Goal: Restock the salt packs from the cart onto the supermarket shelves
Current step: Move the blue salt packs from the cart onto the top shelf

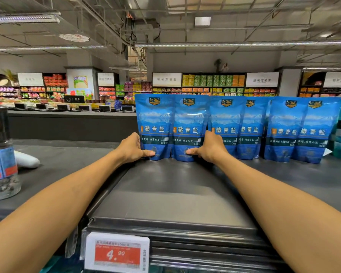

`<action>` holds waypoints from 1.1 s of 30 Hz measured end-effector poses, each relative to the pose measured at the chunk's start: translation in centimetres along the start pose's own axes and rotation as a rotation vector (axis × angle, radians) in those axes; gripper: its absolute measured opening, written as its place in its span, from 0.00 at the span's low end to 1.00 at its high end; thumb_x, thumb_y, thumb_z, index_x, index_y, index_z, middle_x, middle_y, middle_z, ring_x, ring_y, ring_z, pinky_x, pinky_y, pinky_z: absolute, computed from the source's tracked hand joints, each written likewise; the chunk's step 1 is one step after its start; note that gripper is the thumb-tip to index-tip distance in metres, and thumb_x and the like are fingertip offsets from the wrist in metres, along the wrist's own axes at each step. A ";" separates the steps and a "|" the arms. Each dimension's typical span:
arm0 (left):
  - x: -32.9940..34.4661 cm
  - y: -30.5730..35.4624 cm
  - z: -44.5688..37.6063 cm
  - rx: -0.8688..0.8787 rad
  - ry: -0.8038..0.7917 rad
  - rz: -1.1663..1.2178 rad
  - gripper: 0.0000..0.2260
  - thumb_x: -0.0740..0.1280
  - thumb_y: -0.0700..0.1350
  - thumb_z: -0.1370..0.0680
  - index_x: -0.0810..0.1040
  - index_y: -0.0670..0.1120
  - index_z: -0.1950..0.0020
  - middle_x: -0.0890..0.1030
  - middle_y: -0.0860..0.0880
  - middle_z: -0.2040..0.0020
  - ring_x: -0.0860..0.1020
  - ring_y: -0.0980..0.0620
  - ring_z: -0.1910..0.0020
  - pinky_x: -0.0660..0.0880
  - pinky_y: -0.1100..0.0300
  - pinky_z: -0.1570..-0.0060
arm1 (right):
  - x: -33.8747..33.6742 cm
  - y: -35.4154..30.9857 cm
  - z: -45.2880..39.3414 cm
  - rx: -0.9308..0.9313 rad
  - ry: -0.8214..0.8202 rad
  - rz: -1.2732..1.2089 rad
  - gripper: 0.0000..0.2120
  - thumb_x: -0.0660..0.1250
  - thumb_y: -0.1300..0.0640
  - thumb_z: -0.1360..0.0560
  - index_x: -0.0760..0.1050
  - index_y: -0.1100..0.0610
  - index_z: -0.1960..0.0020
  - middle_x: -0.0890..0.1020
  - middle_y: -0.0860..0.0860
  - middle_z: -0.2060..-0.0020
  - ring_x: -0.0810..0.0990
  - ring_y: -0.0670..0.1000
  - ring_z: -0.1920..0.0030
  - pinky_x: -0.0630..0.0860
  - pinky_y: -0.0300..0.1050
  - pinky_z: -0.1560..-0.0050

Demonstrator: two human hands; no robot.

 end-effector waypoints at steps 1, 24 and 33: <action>0.1 0.0 0.0 -0.001 -0.010 0.008 0.21 0.81 0.49 0.34 0.69 0.51 0.56 0.79 0.58 0.64 0.77 0.63 0.66 0.70 0.68 0.67 | 0.0 0.1 0.0 -0.002 -0.001 -0.008 0.28 0.80 0.43 0.36 0.62 0.54 0.60 0.72 0.52 0.60 0.73 0.55 0.55 0.72 0.52 0.55; -3.8 1.0 1.2 -0.103 0.186 0.149 0.45 0.72 0.69 0.34 0.61 0.42 0.29 0.75 0.46 0.43 0.77 0.53 0.49 0.74 0.55 0.50 | -5.1 -0.1 1.0 0.069 0.244 -0.179 0.31 0.60 0.31 0.26 0.71 0.61 0.54 0.81 0.58 0.59 0.79 0.53 0.62 0.68 0.45 0.70; -8.6 5.7 7.5 -0.001 0.589 0.391 0.08 0.63 0.50 0.20 0.72 0.47 0.47 0.78 0.50 0.55 0.76 0.50 0.55 0.69 0.59 0.60 | -10.8 0.3 6.7 -0.022 0.254 -0.207 0.20 0.61 0.46 0.20 0.71 0.59 0.63 0.84 0.60 0.65 0.83 0.49 0.74 0.76 0.44 0.66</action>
Point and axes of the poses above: each hand's wrist, its own z-axis away from the middle knuckle, its own x-axis out of the palm, y = z × x, the point moved 10 cm from there along -z, towards the middle knuckle
